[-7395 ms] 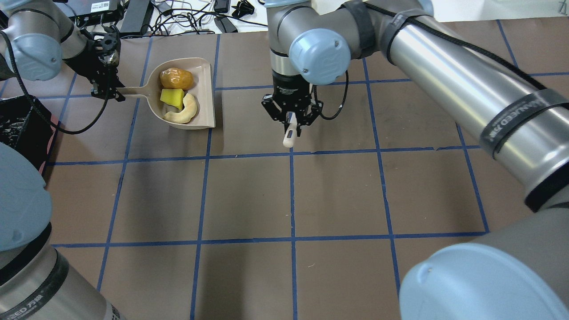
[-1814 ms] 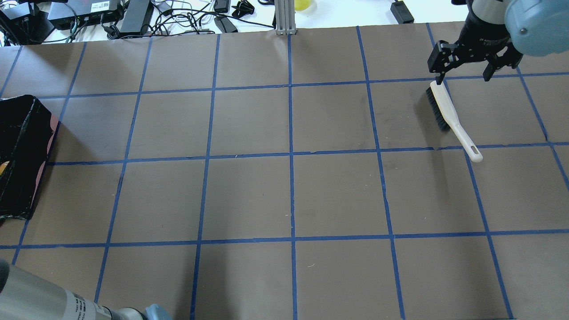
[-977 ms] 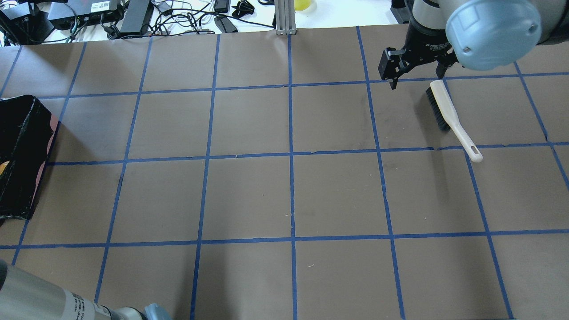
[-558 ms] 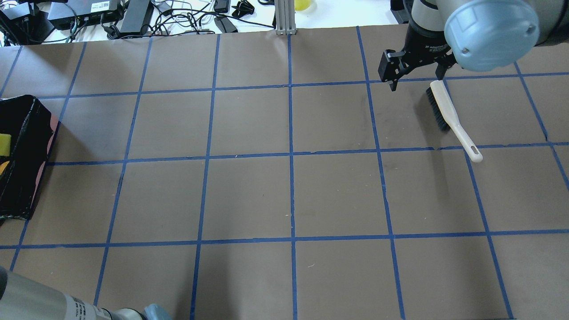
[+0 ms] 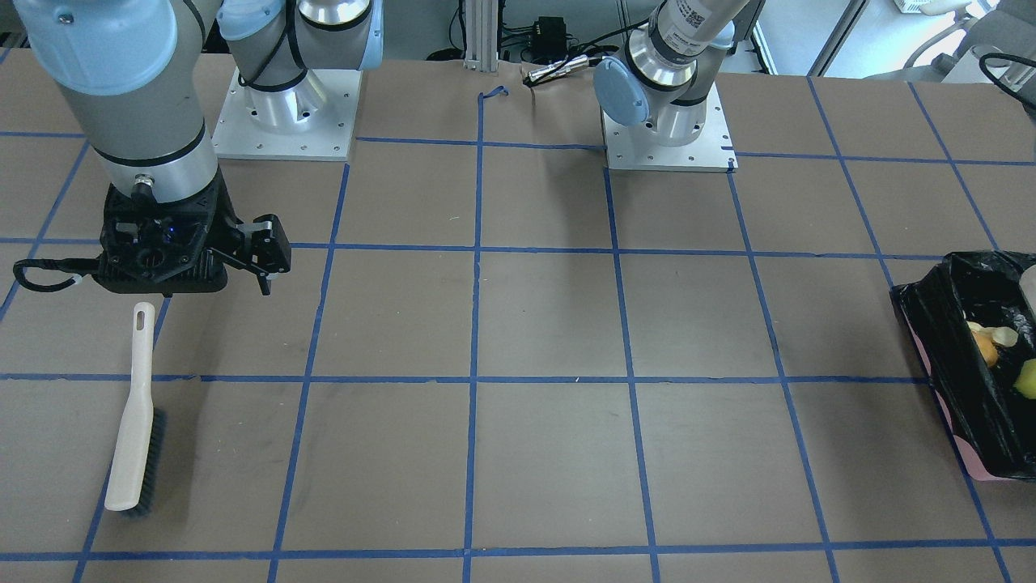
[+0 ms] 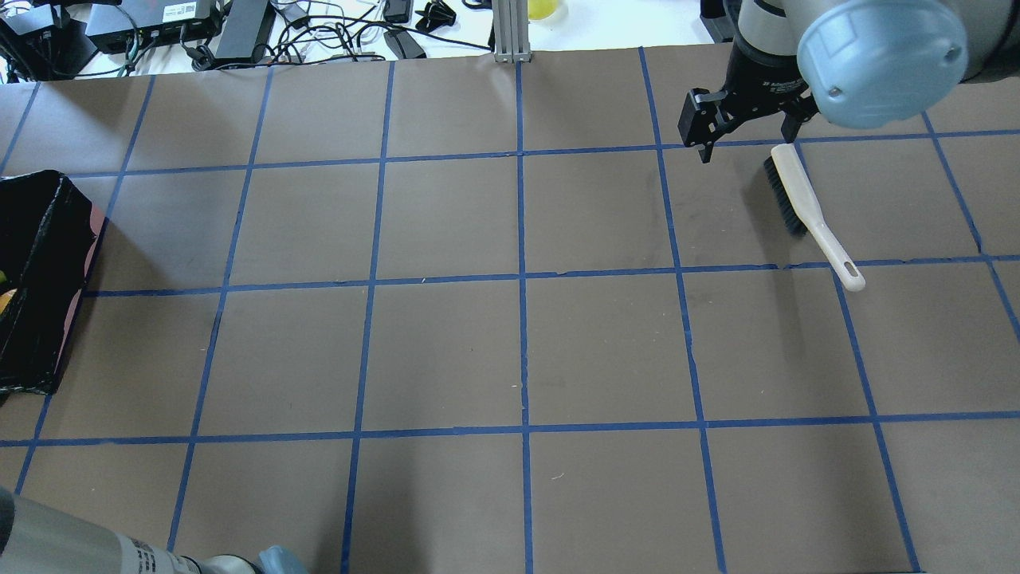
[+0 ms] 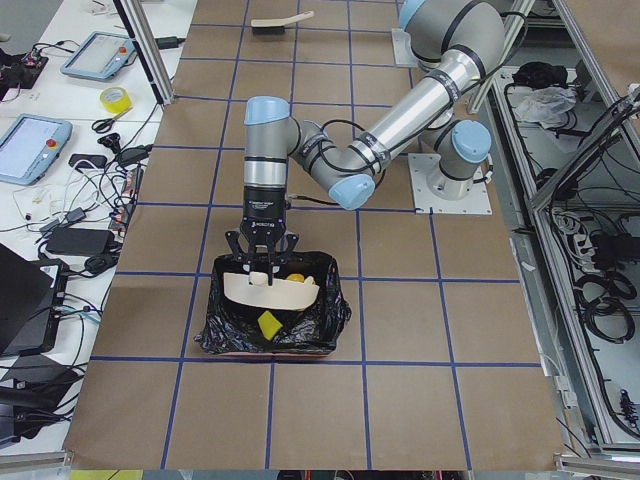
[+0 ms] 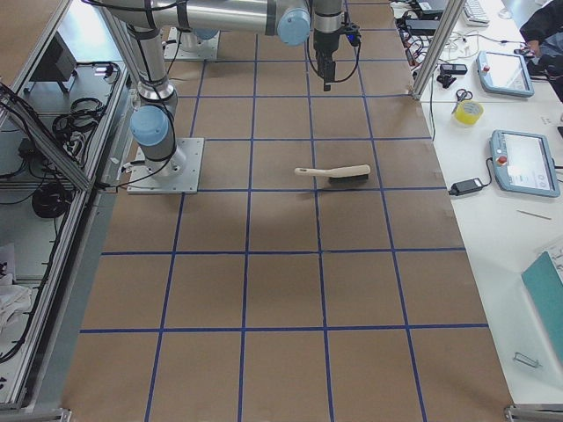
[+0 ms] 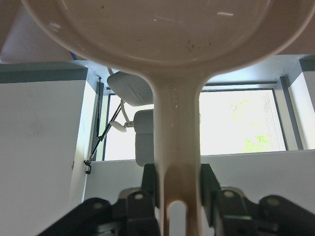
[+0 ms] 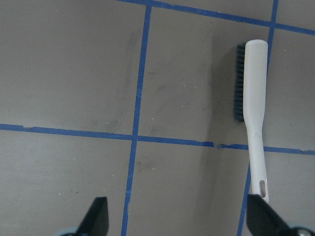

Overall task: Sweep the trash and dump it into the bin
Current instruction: 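Raise the right gripper from the brush while left holds dustpan over bin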

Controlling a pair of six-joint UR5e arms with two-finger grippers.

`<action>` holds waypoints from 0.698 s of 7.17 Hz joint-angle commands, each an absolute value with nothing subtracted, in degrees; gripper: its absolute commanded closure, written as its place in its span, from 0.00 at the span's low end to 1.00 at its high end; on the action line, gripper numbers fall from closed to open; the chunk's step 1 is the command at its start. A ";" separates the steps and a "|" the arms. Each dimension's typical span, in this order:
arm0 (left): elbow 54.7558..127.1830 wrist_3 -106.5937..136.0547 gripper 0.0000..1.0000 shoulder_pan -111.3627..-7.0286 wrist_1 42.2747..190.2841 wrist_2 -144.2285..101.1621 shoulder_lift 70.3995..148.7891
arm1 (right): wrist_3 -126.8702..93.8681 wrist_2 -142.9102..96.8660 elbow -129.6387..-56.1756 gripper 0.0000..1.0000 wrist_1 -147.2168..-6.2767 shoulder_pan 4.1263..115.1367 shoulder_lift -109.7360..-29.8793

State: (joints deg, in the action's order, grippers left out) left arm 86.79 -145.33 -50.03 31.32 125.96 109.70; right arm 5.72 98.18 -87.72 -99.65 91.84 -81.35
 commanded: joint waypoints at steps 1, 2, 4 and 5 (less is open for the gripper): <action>85.18 -144.84 1.00 -50.27 38.71 124.64 107.50 | 5.71 98.17 -87.80 0.00 -99.76 91.85 -81.30; 82.38 -144.58 1.00 -50.27 43.72 123.67 106.79 | 5.71 98.17 -87.80 0.00 -99.76 91.85 -81.30; 74.57 -143.61 1.00 -51.06 57.77 118.34 106.53 | 5.71 98.26 -87.80 0.00 -99.84 91.85 -81.21; 72.44 -143.09 1.00 -51.85 63.31 113.86 106.70 | 5.54 98.26 -87.80 0.00 -99.76 91.85 -81.30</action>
State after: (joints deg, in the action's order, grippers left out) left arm 75.77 -143.62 -51.07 56.10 118.64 106.69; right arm 5.67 98.23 -87.80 -99.82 91.84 -81.25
